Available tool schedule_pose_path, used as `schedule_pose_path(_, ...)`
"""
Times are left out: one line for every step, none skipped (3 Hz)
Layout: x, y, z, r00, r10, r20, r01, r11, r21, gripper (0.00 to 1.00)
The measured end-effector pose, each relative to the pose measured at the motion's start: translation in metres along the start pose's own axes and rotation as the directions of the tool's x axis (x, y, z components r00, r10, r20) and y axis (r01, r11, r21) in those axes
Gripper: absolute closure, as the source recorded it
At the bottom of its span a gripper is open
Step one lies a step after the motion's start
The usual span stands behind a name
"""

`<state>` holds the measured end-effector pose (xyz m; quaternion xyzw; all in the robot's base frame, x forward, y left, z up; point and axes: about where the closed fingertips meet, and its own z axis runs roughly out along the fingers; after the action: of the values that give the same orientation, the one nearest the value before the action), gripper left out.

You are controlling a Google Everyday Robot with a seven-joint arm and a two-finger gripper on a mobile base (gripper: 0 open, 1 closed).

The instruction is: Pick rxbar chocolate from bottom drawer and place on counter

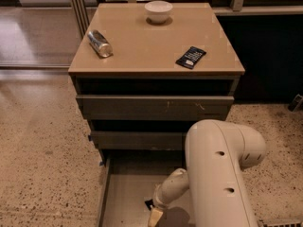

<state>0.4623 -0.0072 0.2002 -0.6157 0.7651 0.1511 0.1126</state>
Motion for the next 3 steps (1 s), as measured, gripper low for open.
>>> schedule_pose_path(-0.001, -0.012, -0.002, 1.000, 0.010, 0.001, -0.010, 0.9998, 0.016, 0.00)
schedule_pose_path(0.005, -0.010, 0.017, 1.000, 0.017, 0.016, -0.017, 0.9998, -0.010, 0.00)
schedule_pose_path(0.027, -0.013, 0.057, 0.999, 0.042, 0.009, -0.042, 0.9986, -0.032, 0.00)
